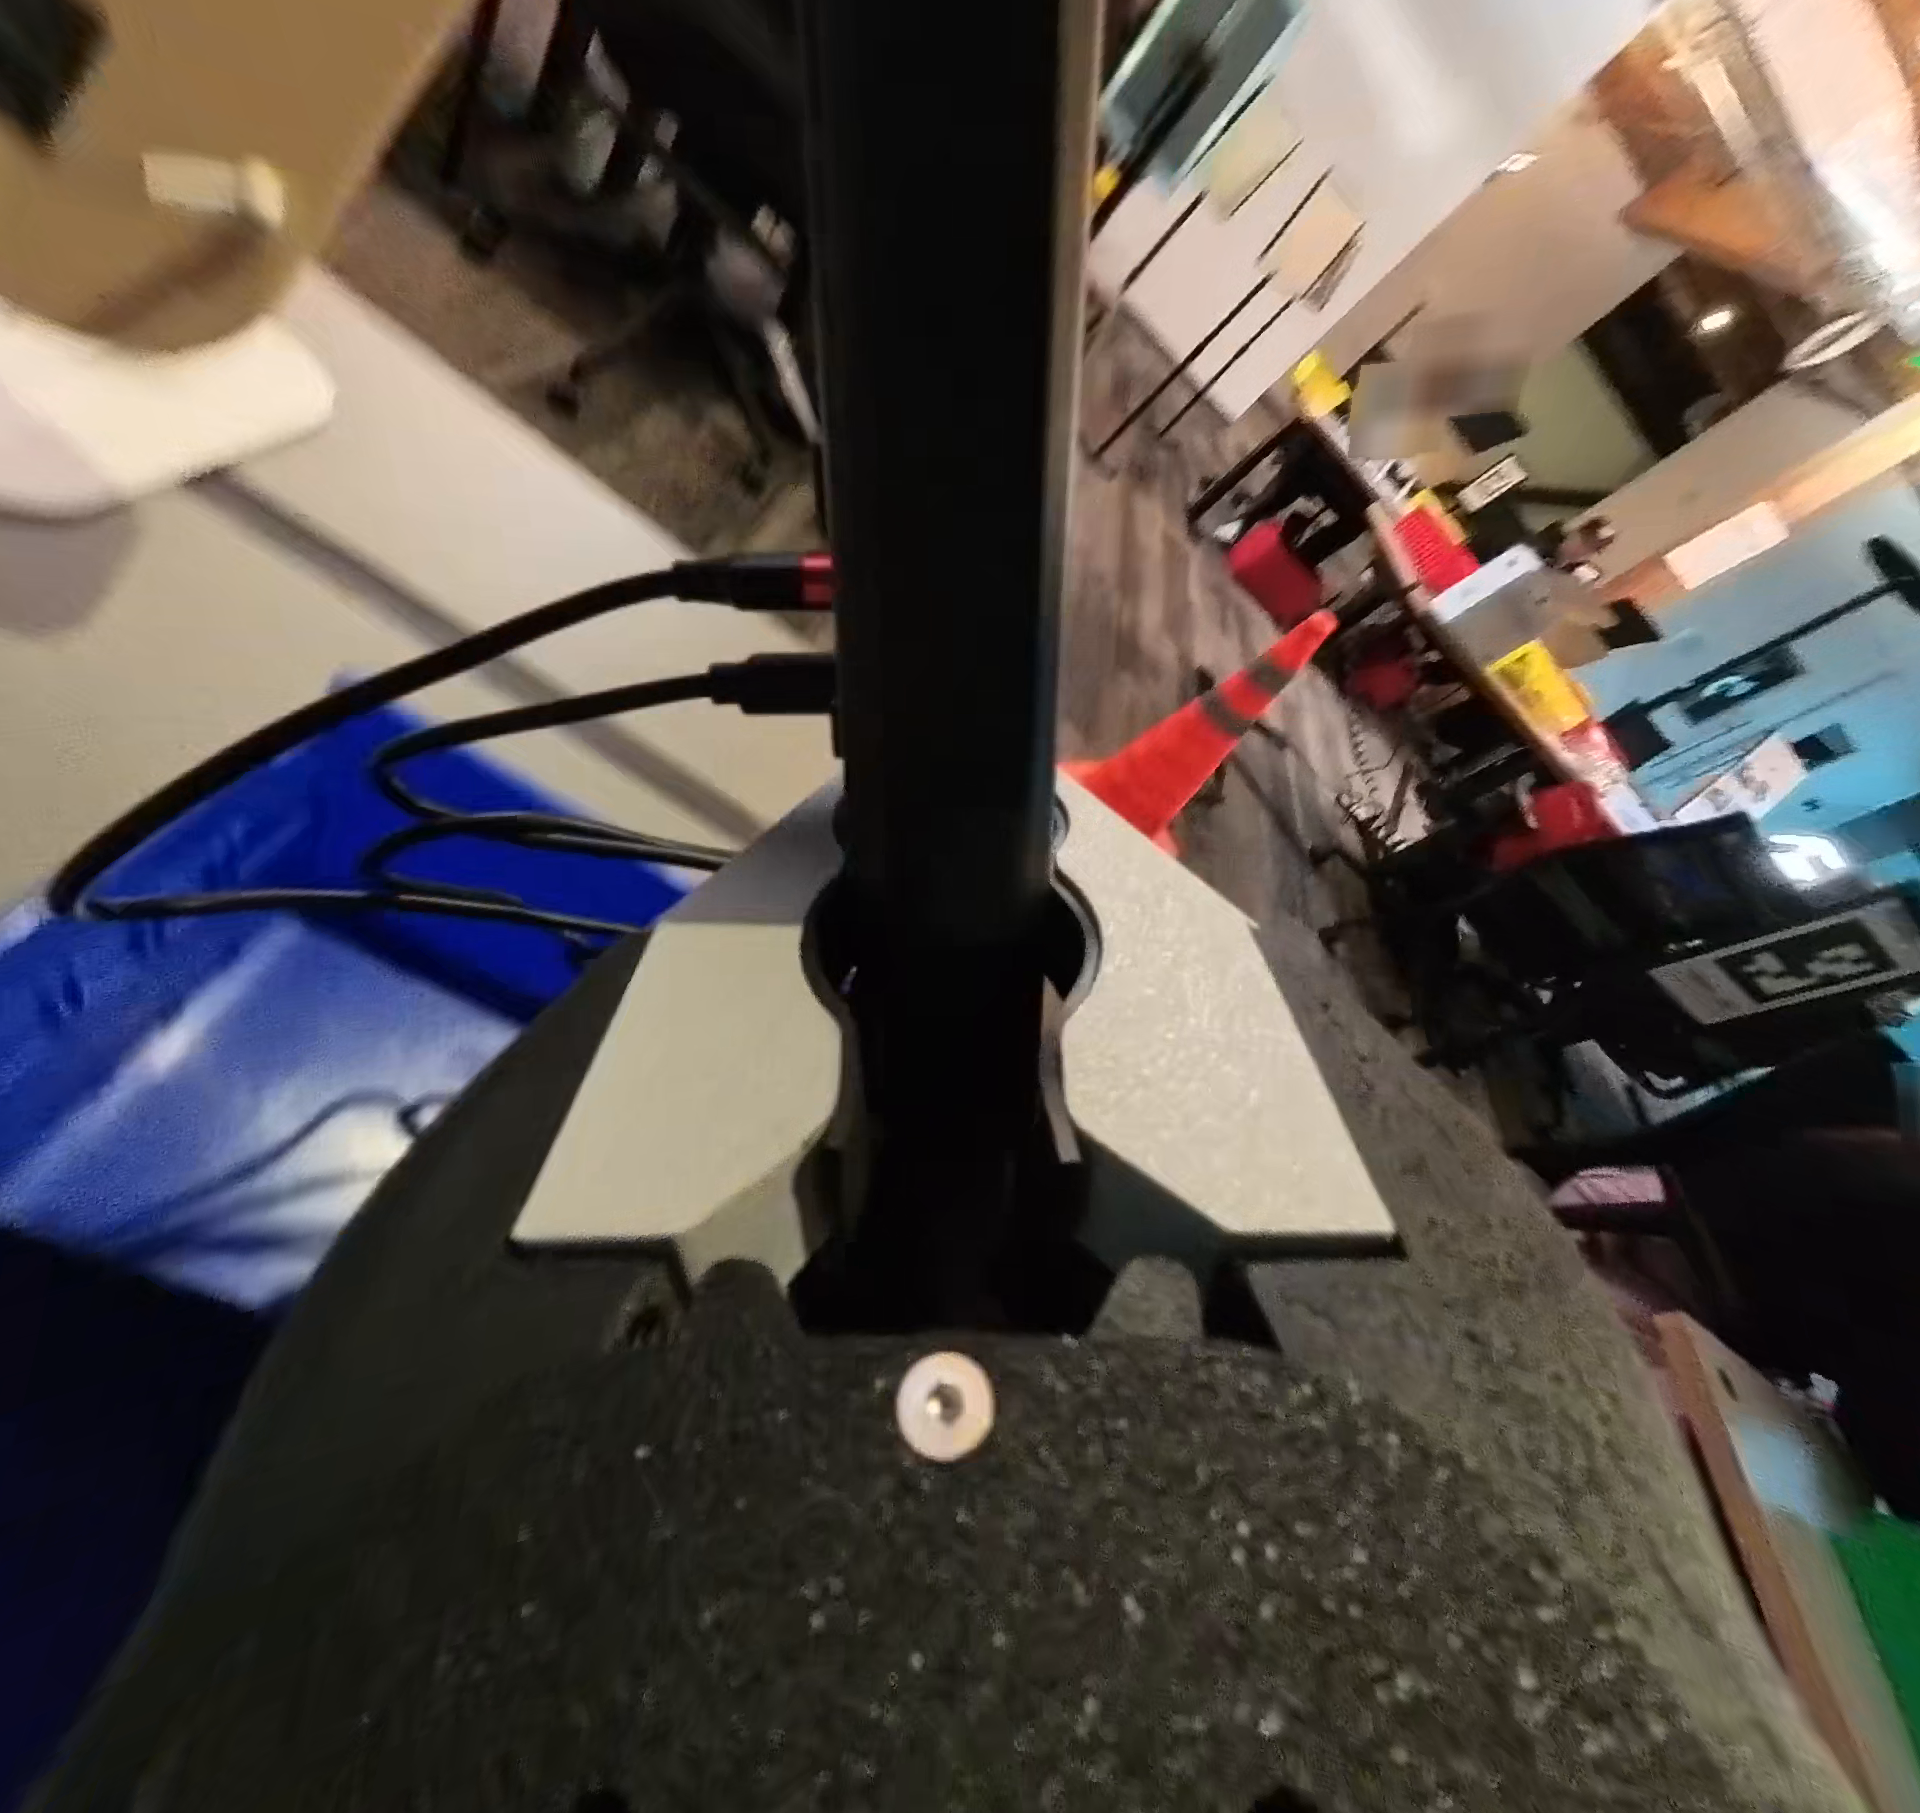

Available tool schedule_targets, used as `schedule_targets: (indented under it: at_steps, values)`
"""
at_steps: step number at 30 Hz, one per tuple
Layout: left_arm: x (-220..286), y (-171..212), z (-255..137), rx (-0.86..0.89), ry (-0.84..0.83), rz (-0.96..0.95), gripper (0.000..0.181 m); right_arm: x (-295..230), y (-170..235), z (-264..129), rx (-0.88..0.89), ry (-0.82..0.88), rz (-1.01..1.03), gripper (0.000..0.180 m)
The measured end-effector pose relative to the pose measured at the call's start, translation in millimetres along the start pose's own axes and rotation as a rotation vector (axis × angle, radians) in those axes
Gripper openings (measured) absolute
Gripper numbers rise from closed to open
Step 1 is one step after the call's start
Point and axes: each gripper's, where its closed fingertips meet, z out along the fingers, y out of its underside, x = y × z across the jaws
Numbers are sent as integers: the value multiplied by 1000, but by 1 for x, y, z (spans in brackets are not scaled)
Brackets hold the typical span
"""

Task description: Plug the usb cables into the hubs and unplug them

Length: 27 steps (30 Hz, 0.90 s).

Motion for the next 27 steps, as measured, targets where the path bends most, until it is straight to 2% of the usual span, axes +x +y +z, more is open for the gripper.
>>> schedule_targets:
  at_steps: [6,13,17,22,27]
  values:
    - [1,0,2,-6,-4,17,28,-68,83,24,-196,-266,-268,29]
    - [3,2,7,-18,0,23,28,-126,127,47,-444,-668,-486,29]
    - [0,1,6,-15,-11,21,28,-147,146,56,-571,-884,-490,28]
    - [-4,0,4,-9,-29,25,27,-158,163,63,-623,-1007,-516,28]
    - [-6,1,5,-14,-36,23,28,-154,175,65,-682,-1012,-552,30]
